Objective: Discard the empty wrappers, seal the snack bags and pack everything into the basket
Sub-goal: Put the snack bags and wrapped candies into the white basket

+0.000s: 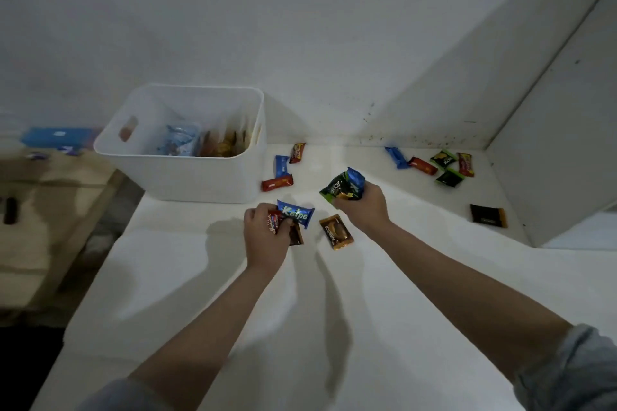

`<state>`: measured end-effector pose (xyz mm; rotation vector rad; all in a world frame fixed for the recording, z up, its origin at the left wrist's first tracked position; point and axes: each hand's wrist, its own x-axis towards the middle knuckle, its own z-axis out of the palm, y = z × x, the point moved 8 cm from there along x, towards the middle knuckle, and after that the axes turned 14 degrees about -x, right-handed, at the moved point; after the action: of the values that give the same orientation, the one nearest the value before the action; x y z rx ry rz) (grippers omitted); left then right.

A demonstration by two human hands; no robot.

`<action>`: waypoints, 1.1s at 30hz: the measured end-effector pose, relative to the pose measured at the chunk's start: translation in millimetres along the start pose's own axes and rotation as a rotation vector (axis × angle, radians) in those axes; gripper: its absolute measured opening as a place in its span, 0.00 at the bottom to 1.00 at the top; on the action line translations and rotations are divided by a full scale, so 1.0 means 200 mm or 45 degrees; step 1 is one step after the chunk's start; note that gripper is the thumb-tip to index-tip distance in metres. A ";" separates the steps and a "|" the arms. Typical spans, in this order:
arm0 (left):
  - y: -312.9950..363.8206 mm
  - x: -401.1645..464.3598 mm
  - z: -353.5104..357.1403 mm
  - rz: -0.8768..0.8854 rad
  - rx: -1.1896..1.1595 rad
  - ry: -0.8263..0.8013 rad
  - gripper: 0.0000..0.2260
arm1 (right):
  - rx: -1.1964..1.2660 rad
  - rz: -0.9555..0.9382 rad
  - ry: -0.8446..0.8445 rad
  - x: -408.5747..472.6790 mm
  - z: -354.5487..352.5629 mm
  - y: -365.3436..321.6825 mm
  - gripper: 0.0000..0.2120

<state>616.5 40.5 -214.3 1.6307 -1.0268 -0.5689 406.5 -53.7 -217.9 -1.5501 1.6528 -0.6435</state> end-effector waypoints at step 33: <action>0.11 0.85 -0.51 0.278 -0.090 0.022 0.13 | 0.273 -0.108 0.191 0.29 0.52 -1.00 0.17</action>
<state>776.4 -51.8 -138.8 1.4369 -1.1425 -0.4387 610.9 -122.4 -129.9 -1.4512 1.5740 -0.9699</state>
